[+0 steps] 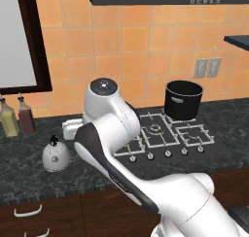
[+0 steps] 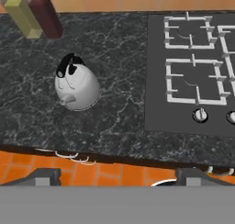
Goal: Pick the kettle from the counter and place it on a stove burner. Then turn the burner on.
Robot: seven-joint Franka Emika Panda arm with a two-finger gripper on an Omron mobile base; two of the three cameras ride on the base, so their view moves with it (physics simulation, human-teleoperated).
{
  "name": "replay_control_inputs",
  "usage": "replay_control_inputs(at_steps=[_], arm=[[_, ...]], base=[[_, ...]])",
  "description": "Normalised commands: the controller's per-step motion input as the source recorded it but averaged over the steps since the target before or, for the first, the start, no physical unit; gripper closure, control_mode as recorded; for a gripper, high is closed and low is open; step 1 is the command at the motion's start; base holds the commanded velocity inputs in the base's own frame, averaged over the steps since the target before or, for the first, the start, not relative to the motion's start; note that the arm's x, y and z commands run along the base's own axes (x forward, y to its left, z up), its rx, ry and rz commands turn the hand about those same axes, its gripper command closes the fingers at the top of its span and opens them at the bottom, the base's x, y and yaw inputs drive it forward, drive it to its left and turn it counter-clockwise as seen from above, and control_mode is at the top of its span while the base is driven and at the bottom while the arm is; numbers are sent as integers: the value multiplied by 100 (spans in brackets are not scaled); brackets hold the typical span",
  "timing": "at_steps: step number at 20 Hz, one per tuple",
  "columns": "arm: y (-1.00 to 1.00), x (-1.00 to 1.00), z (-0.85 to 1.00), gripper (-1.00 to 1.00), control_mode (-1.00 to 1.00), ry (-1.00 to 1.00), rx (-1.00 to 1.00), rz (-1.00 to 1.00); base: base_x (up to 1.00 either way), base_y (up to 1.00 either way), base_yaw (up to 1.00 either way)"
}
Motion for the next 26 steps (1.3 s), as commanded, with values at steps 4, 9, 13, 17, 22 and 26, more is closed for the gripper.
replay_control_inputs(at_steps=[4, 9, 13, 17, 22, 26], arm=[[72, -13, -10, -100, -100, 0, 10, 2], [88, 52, -34, -100, -100, 12, 7, 0], [27, 87, -18, -100, -100, 19, -10, -4], [10, 72, -10, -100, -100, 10, -9, -1], [3, 40, -33, -100, -100, 4, -13, 0], [31, 35, -33, -100, -100, 4, -13, 0]], base=[[0, 0, 0], [0, 0, 0], [0, 0, 0], [0, 0, 0], [0, 0, 0], [0, 0, 0]])
